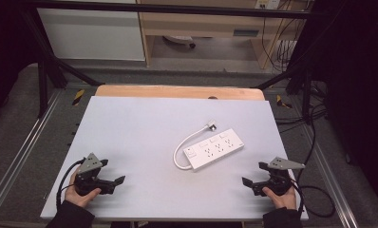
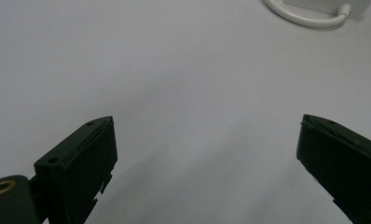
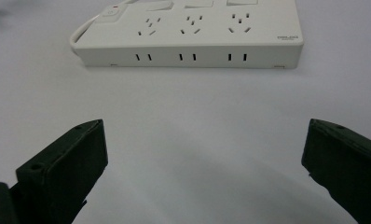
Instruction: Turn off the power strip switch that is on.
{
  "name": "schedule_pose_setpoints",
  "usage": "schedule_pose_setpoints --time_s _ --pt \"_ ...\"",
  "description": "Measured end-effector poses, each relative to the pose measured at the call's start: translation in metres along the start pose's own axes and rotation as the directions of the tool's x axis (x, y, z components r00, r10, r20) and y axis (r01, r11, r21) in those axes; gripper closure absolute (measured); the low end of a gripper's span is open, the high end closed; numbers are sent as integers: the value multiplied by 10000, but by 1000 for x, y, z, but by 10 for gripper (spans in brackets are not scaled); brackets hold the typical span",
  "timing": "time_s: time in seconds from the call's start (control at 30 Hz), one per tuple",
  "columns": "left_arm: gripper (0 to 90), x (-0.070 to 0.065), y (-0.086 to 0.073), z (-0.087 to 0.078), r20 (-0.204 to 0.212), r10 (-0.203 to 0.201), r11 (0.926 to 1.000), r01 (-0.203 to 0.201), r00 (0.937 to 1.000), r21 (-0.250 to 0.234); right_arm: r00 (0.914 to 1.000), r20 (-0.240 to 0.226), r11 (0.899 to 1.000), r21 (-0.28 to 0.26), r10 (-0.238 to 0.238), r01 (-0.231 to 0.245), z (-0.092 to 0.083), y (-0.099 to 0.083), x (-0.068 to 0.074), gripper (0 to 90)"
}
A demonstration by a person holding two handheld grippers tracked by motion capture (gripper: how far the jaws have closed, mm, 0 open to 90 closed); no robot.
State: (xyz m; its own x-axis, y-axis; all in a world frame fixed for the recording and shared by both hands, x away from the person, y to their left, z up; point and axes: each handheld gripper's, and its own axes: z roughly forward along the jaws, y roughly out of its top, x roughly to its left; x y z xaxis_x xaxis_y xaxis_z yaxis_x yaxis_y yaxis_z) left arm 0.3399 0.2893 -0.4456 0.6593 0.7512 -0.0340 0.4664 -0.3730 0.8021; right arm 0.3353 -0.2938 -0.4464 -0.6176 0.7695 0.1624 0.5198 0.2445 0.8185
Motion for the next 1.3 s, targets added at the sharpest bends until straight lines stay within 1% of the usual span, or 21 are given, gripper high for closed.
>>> schedule_pose_setpoints --time_s 0.2,0.3,0.33,0.47,0.5,0.53,0.77,0.83,0.97,1.3 --pt "53 0 0 -1 -41 -35 10000 35 10000 -14 10000 14 10000 -6 -56 56 0 0 1 7" --pt "53 -1 0 -1 -3 45 10000 -45 10000 -32 10000 36 9999 73 -84 84 2 0 2 7" --pt "53 -1 0 0 -5 8 10000 -8 10000 -16 9999 65 9999 102 -81 81 2 0 2 7" --pt "53 -1 0 0 -54 14 10000 -14 10000 36 9999 19 9999 94 -126 126 2 0 3 7" --pt "53 -1 0 0 -49 1 10000 -1 10000 21 10000 -4 9999 99 -80 80 2 1 4 7" --pt "53 -1 0 0 -39 25 10000 -25 10000 -14 9999 25 9998 92 -161 161 3 1 4 7" --pt "53 -1 0 -1 -89 0 10000 0 10000 -24 9998 36 9998 121 -175 175 3 1 4 7" --pt "52 -1 0 -1 -97 47 10000 -47 9999 -34 9999 14 9998 109 -157 157 4 1 5 7" --pt "52 -1 0 -1 -108 46 10000 -47 9999 -45 9996 -43 9995 156 -277 277 6 3 8 7" --pt "53 -1 1 -2 -190 24 10000 -26 9998 -95 9996 -44 9995 184 -263 263 8 4 11 7"
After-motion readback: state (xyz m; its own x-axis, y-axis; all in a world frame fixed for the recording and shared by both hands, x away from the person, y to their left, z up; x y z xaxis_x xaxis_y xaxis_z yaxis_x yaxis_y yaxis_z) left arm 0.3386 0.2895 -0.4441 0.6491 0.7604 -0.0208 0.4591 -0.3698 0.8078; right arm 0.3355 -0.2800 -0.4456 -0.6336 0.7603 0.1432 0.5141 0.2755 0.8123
